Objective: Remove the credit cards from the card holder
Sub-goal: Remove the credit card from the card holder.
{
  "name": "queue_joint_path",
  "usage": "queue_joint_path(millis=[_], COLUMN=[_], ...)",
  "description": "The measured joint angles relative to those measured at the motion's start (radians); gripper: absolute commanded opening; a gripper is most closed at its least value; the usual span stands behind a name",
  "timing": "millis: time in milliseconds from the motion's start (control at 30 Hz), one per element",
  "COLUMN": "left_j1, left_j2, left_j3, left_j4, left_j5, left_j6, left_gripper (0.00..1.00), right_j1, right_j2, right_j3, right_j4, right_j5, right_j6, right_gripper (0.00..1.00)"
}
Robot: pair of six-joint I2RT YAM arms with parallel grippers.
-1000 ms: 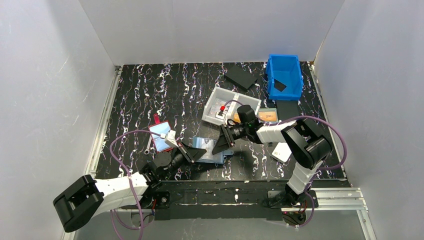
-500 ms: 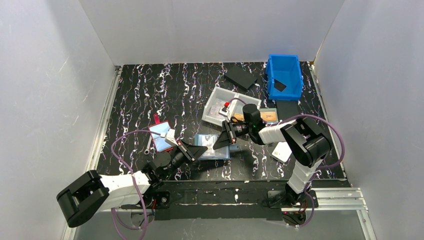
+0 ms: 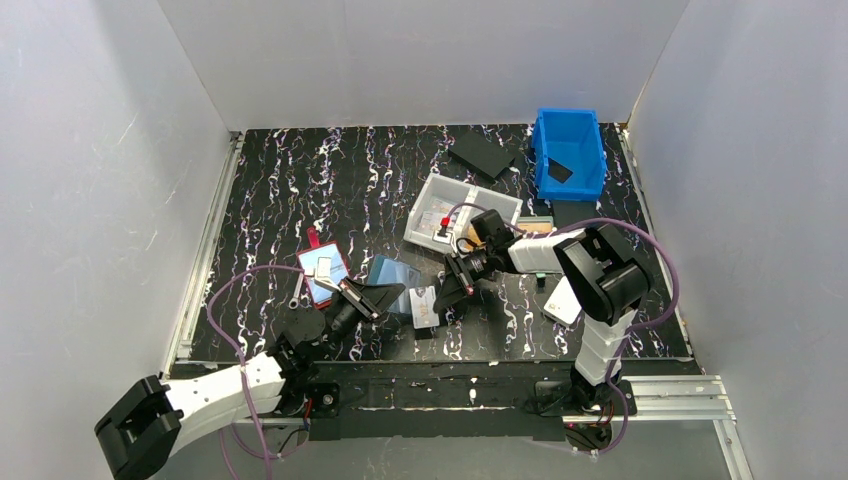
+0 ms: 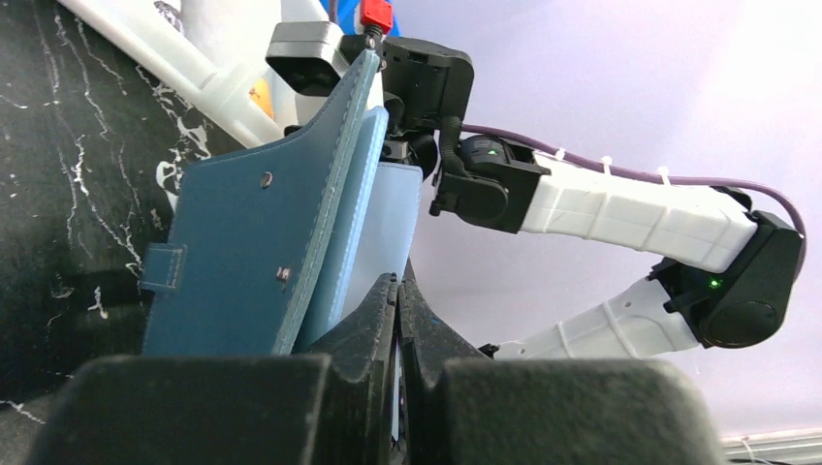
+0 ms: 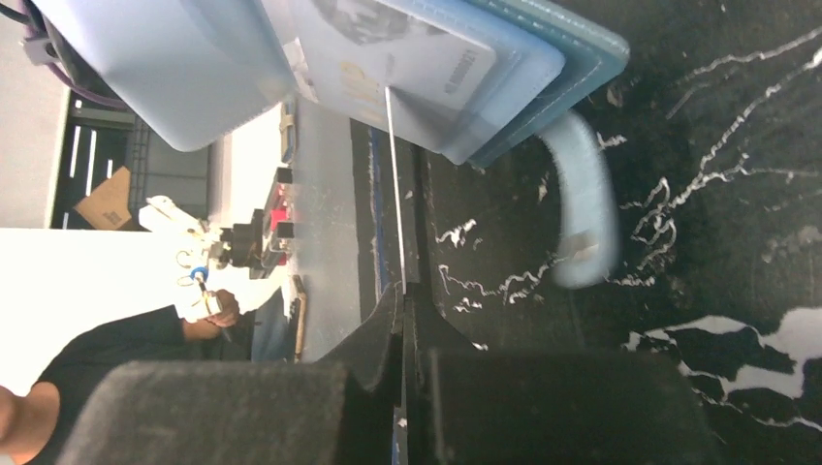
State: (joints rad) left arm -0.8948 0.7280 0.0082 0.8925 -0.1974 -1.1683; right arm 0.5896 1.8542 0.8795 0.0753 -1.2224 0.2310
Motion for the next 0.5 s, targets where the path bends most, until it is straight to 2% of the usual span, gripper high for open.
queue_joint_path(millis=[500], left_j1=[0.0], left_j2=[0.069], left_j3=[0.0], left_j4=[-0.254], left_j5=[-0.093], left_j6=[-0.072], left_gripper=[0.0], right_j1=[-0.03], right_j2=[0.003], right_j3=[0.074], right_j4=[-0.247], right_j5=[0.046], right_j6=[-0.218], right_gripper=[0.01])
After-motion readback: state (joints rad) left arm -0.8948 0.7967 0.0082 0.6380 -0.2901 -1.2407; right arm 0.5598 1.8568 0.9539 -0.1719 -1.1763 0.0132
